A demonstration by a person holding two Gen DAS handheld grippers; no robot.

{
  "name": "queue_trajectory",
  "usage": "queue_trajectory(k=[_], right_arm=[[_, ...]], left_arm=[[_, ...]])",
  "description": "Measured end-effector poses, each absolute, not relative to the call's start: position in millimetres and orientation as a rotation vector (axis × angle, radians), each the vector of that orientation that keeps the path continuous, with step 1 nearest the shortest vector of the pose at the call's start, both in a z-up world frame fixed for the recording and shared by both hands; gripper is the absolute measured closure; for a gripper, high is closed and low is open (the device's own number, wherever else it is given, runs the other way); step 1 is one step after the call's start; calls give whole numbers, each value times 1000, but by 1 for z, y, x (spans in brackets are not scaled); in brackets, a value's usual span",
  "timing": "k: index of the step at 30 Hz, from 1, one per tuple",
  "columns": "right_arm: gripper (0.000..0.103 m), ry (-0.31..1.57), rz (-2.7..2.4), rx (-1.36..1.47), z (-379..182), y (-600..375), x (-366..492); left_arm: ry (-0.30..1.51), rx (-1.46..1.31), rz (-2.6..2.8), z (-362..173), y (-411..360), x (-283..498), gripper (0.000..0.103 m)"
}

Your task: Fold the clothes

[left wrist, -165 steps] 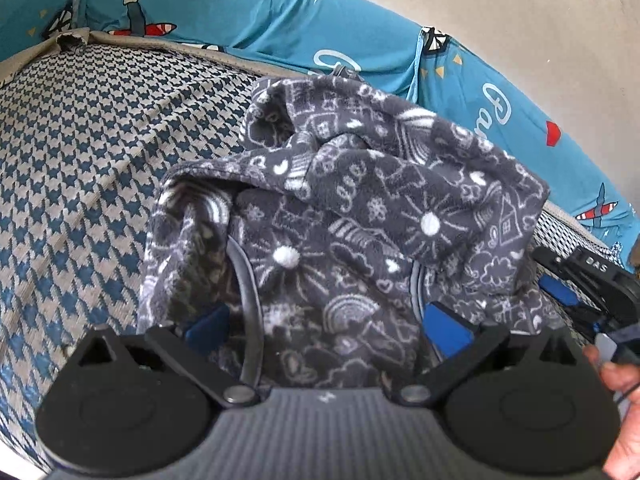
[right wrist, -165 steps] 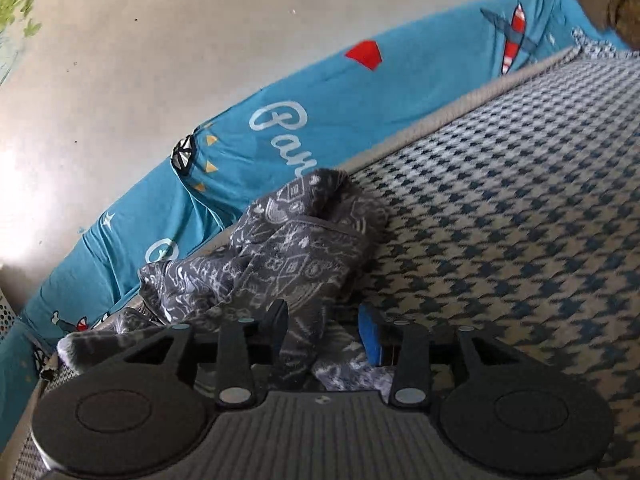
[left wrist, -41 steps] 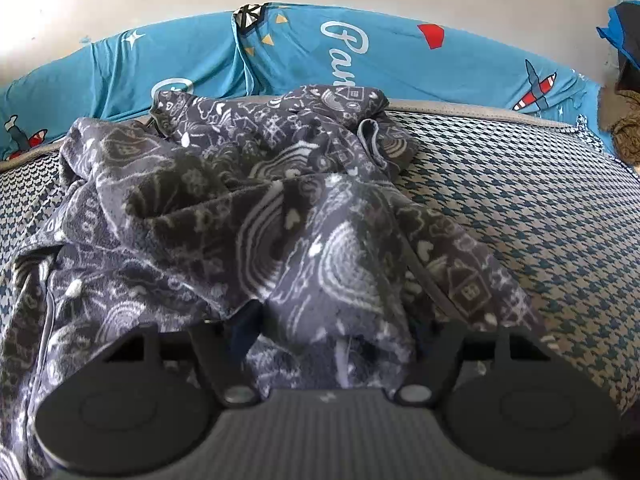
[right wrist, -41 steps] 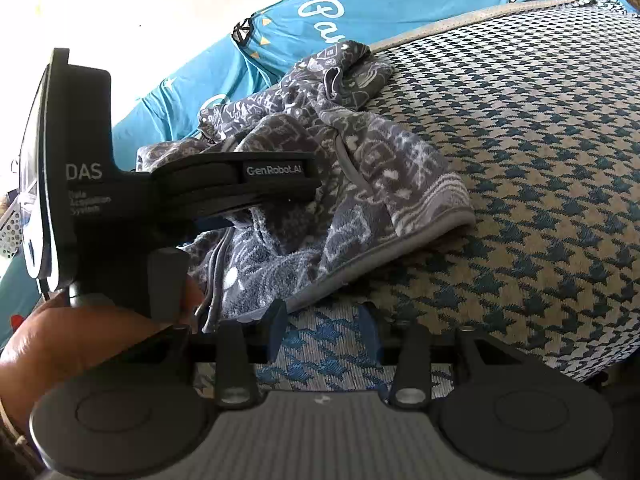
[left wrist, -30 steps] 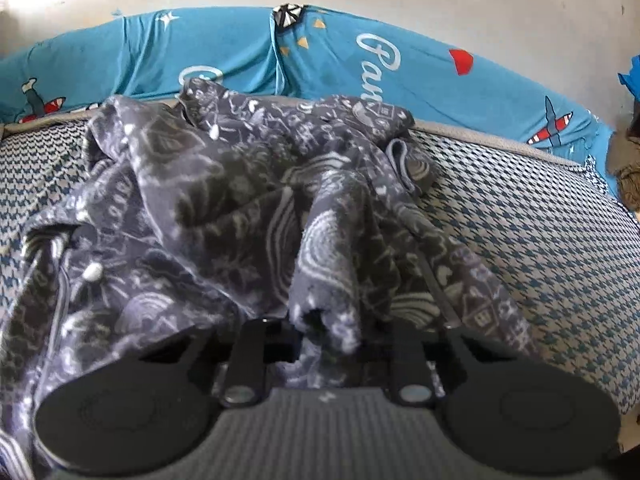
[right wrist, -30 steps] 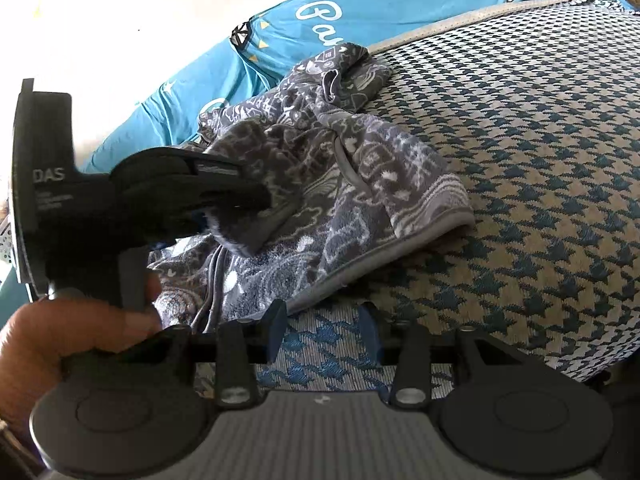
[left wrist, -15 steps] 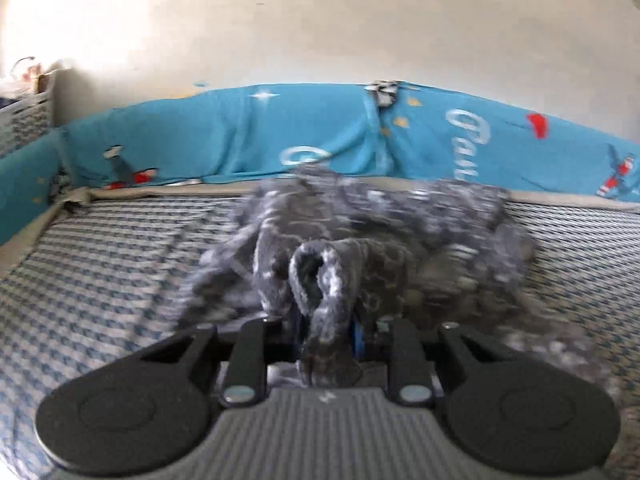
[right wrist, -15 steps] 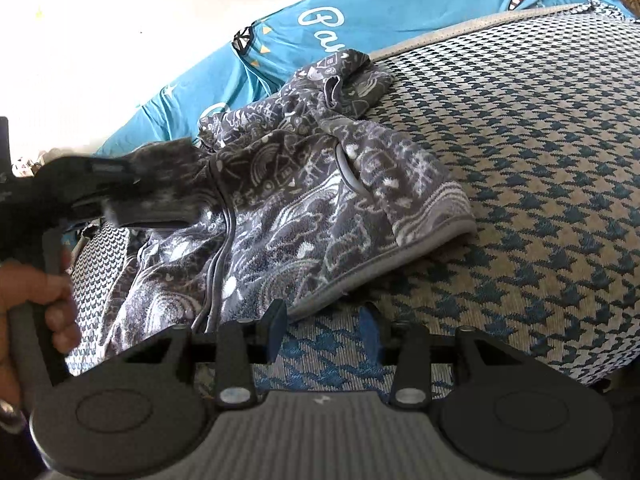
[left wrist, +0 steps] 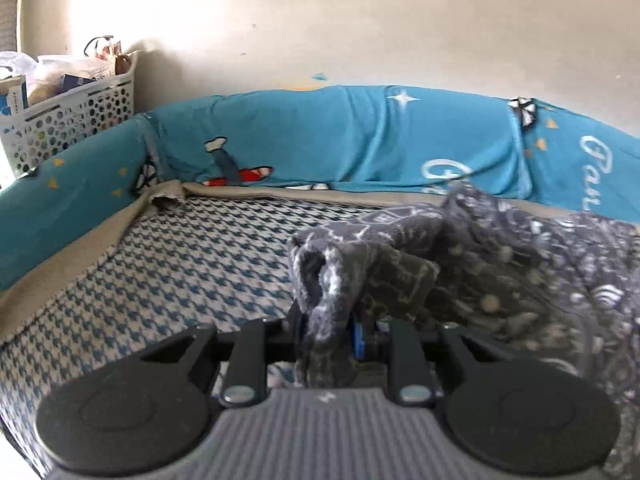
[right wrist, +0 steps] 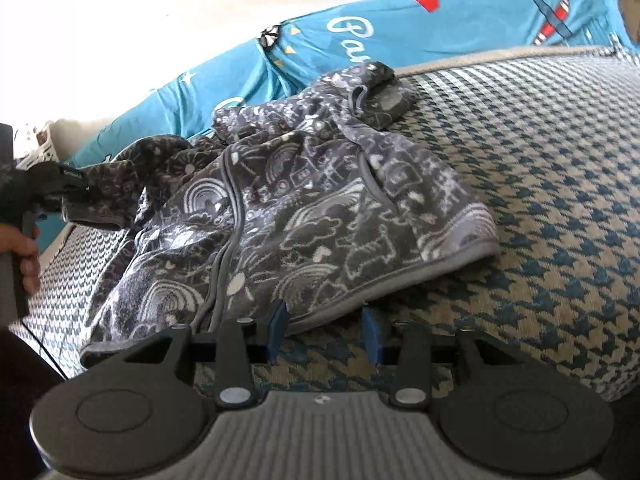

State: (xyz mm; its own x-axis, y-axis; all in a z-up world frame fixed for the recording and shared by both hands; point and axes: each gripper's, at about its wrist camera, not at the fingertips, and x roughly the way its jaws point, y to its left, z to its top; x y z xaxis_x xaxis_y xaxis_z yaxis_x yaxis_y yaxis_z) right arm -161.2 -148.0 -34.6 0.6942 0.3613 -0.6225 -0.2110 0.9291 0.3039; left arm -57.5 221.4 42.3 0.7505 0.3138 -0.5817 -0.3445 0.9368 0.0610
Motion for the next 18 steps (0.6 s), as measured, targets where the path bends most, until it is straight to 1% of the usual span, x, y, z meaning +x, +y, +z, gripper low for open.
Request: queue_trajectory(k=[10, 11, 15, 16, 18], right_arm=[[63, 646, 339, 93, -31, -127, -167], [63, 648, 339, 87, -32, -125, -166], [63, 631, 341, 61, -30, -118, -167], [63, 615, 343, 48, -29, -116, -168], [63, 586, 354, 28, -25, -111, -171]], left_arm=[[651, -135, 558, 25, 300, -36, 82], [649, -132, 582, 24, 307, -35, 78], [660, -201, 636, 20, 330, -41, 74], [659, -215, 638, 20, 333, -44, 71], [635, -234, 633, 23, 335, -51, 57]])
